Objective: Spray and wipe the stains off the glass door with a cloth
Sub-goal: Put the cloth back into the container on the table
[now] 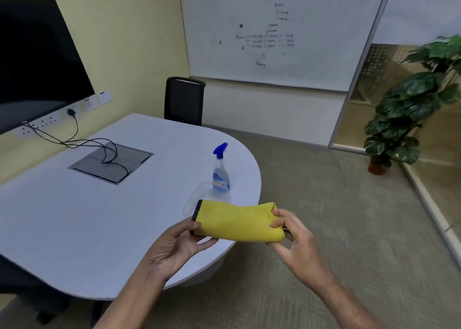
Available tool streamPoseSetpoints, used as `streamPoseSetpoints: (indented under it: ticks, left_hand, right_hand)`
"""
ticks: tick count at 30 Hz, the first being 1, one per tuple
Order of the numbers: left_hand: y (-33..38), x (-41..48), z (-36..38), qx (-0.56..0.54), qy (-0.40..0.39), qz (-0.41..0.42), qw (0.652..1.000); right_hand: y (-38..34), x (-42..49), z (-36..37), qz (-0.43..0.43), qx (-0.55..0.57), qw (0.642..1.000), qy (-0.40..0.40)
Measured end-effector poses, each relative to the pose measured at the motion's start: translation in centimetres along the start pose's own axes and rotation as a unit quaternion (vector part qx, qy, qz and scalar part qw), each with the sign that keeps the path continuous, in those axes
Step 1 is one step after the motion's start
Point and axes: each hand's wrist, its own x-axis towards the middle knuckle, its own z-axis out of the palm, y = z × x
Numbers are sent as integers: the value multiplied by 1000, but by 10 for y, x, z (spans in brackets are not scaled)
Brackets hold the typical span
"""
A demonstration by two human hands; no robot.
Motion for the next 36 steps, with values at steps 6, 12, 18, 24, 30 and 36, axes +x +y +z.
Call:
streamPoseSetpoints:
  ticks: [6, 12, 18, 24, 30, 36]
  left_hand:
    - [44, 62, -48, 205, 140, -8, 969]
    - [80, 127, -88, 357, 202, 20, 912]
    - [110, 178, -107, 493, 215, 64, 841]
    - [113, 221, -119, 570, 242, 80, 781]
    - [108, 250, -141, 597, 218, 83, 768]
    - [101, 269, -158, 602, 232, 87, 759]
  right_hand:
    - [7, 44, 76, 104, 16, 994, 28]
    - [11, 104, 146, 376, 148, 903, 144]
    - [26, 158, 187, 410, 130, 884, 183]
    - [61, 193, 221, 401, 40, 903, 147]
    - [94, 208, 239, 386, -12, 916, 106]
    - [111, 217, 265, 369, -30, 927, 67]
